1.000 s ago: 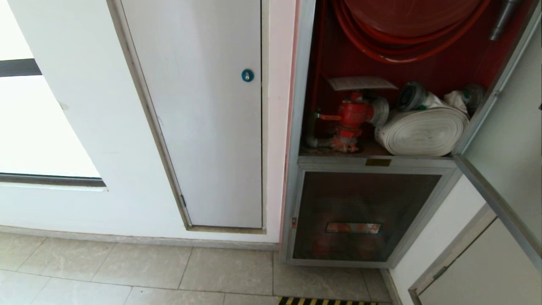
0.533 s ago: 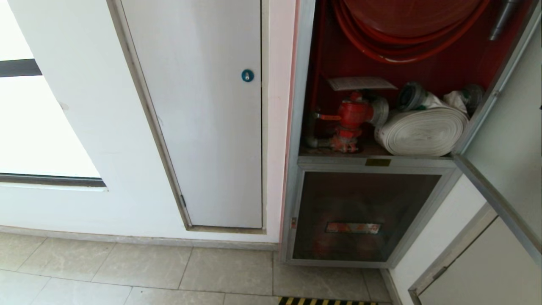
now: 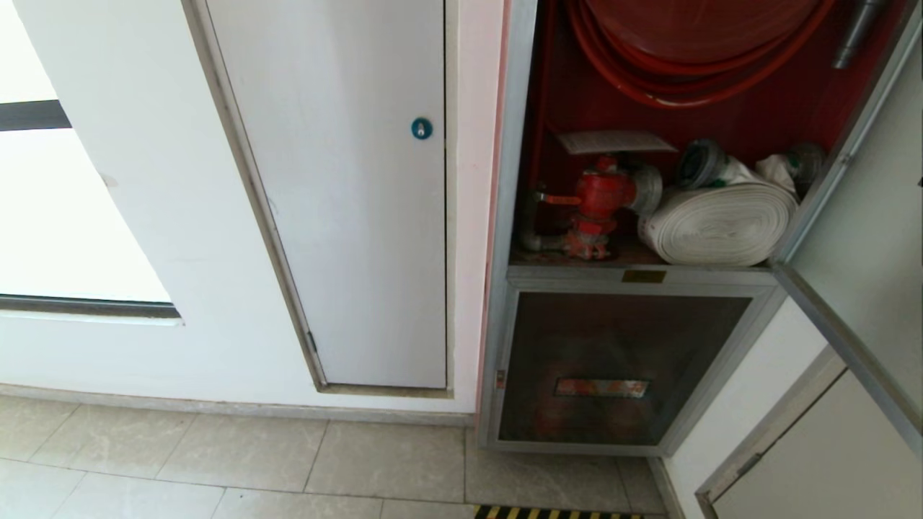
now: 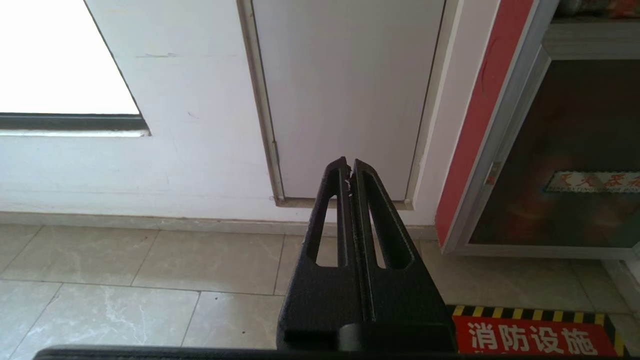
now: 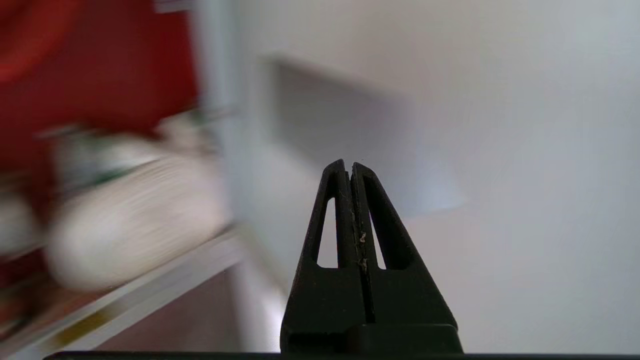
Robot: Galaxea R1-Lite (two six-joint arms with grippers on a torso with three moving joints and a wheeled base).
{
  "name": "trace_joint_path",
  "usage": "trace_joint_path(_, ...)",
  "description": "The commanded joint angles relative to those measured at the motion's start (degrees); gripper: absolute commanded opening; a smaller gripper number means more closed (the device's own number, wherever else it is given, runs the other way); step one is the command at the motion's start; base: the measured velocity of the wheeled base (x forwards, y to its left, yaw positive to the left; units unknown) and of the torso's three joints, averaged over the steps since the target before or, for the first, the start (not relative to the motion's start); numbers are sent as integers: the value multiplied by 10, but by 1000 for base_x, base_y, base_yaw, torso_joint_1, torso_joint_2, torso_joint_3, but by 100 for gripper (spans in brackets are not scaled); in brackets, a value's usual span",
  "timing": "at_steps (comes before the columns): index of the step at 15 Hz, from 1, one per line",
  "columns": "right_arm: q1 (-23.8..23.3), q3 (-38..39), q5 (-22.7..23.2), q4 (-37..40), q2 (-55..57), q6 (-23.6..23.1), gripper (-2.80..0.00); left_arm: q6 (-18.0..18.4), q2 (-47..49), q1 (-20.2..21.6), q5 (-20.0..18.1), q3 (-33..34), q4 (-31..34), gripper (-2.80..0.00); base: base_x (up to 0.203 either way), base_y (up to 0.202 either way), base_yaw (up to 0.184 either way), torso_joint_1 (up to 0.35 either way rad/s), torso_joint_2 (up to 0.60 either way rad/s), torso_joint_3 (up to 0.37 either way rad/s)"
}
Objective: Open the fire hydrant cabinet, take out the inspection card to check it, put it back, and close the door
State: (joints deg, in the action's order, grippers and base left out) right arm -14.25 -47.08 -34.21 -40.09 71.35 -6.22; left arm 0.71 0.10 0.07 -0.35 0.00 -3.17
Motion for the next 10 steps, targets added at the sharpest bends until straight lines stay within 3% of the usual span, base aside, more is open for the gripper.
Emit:
trace_joint_path(1, 54, 16, -1, -1, -23, 3, -280, 0, 1, 0, 0, 11, -1, -280, 0, 0, 0, 0, 0, 0)
trace_joint_path(6, 198, 122, 0, 0, -81, 26, -280, 0, 1, 0, 0, 11, 0, -280, 0, 0, 0, 0, 0, 0)
trace_joint_path(10, 230, 212, 0, 1, -169, 28, -280, 0, 0, 0, 0, 11, 0, -280, 0, 0, 0, 0, 0, 0)
